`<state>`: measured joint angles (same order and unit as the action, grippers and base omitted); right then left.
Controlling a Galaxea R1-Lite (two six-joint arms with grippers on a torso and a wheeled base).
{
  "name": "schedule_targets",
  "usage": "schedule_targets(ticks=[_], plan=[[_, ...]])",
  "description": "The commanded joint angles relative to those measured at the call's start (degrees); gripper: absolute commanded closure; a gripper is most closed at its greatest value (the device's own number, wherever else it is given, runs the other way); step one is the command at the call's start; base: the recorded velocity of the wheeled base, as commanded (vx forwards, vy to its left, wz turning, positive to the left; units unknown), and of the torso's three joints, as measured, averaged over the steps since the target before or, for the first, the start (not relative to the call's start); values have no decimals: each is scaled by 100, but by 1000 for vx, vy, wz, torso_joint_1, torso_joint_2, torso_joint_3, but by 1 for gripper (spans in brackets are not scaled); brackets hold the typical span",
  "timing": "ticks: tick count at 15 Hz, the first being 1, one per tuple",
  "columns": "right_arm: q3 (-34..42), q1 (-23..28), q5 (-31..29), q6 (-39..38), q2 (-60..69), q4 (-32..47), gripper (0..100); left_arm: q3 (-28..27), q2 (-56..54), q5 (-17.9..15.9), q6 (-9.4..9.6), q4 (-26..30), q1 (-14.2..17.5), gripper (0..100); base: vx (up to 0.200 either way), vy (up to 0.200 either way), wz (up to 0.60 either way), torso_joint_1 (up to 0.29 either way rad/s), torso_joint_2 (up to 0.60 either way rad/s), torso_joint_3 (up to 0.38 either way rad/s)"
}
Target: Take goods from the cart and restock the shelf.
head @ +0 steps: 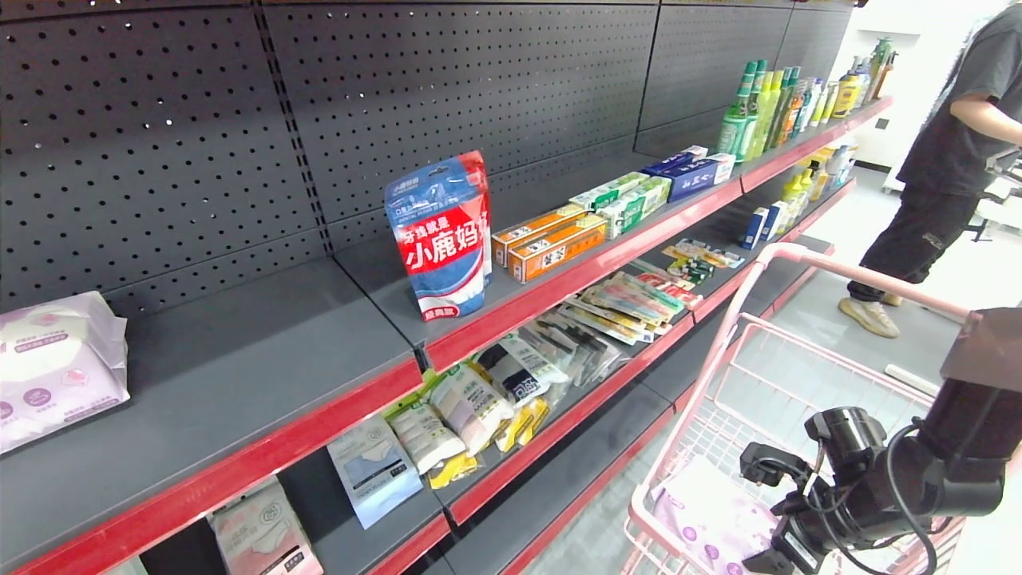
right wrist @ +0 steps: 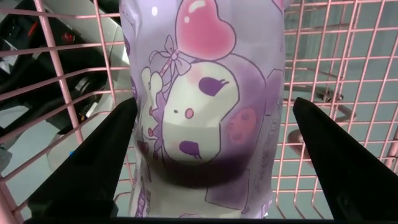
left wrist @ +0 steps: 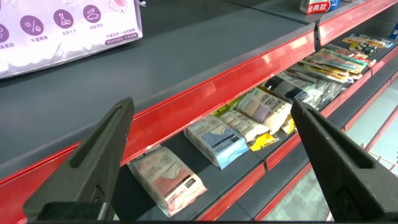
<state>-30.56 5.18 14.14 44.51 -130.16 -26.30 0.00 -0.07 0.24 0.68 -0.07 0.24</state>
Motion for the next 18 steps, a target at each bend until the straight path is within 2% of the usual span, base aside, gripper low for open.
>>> schedule_targets(ticks=[1,3,4,13,14,18], plan=[[103,0,1,40,-80,-148,0,0,7,2,2,-1,2,0,0,0,0,0,0,0],[358,0,1,93,-326,-912,0,0,7,2,2,-1,2,0,0,0,0,0,0,0],[384,-8,1,93,-370,-1053,0,0,7,2,2,-1,2,0,0,0,0,0,0,0],[578,-114,-8,93,-379,-1229,0,0,7,2,2,-1,2,0,0,0,0,0,0,0],[586,-123,1,93,-396,-1238,100,0,7,2,2,-1,2,0,0,0,0,0,0,0],[745,-123,-8,93,-502,-1624,100,0,7,2,2,-1,2,0,0,0,0,0,0,0]])
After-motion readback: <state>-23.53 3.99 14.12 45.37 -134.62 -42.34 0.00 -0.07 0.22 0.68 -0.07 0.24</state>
